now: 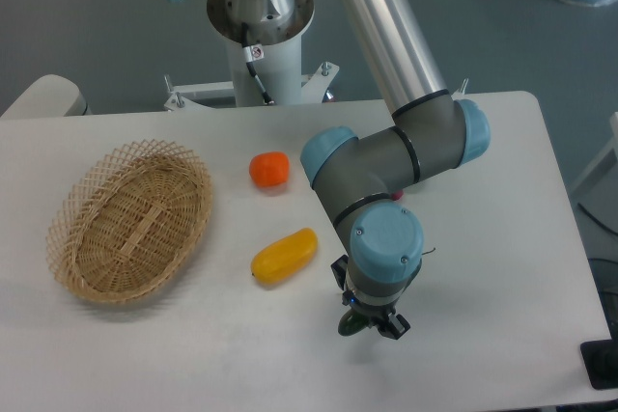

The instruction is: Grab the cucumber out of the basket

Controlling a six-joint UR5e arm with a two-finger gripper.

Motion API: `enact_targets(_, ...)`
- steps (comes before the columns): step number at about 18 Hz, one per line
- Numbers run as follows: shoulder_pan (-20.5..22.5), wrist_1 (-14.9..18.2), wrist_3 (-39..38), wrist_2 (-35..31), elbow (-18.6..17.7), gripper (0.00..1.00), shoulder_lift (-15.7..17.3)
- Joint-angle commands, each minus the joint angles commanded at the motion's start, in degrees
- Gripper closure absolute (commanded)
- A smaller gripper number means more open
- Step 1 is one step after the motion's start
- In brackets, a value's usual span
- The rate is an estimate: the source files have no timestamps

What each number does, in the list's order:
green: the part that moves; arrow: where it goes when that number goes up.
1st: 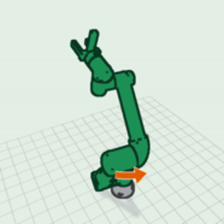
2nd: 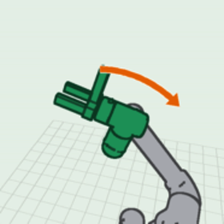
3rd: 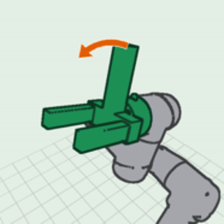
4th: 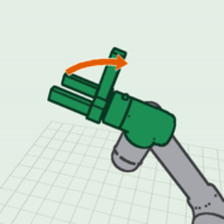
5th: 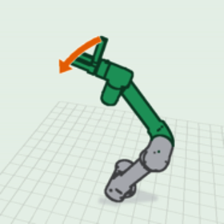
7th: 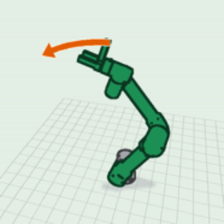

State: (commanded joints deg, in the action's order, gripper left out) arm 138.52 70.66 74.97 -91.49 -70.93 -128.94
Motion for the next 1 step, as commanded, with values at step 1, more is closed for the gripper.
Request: enact_targets(1,0.0,0.0,0.0,0.1,0.0,0.82,0.0)
